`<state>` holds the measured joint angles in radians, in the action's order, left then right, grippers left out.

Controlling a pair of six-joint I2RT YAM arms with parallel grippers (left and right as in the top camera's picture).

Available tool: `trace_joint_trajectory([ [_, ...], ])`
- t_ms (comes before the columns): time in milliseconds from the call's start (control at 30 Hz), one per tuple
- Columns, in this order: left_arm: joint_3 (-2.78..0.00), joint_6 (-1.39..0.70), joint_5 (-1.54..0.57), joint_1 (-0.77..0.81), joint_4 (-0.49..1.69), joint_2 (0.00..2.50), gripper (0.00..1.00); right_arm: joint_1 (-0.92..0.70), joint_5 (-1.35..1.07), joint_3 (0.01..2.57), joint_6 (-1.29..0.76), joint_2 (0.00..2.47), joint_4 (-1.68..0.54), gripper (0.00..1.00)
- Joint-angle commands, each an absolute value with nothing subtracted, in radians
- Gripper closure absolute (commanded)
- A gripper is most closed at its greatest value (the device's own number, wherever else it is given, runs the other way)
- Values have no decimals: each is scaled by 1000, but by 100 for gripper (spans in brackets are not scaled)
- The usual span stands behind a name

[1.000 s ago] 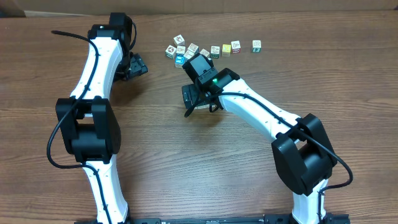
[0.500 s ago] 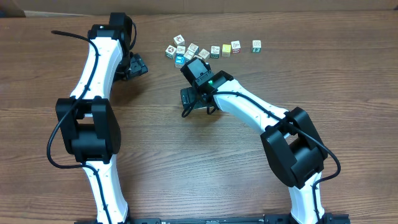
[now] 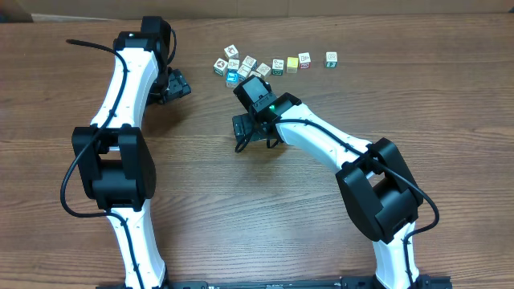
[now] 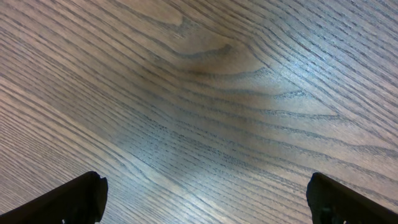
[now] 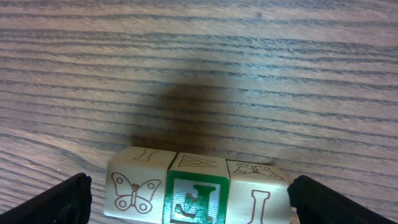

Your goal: Form a horizontal line

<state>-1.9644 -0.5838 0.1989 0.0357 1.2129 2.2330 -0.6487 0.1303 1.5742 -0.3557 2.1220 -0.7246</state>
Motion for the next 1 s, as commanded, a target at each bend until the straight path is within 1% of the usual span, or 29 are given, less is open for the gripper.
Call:
trace_joint_trajectory([
  [0, -1985, -580, 209, 39, 1215, 2212, 0, -646, 123, 1563, -362, 2124, -715, 0],
  [967, -1985, -579, 209, 40, 1215, 2212, 0, -646, 141, 1563, -370, 2155, -719, 0],
])
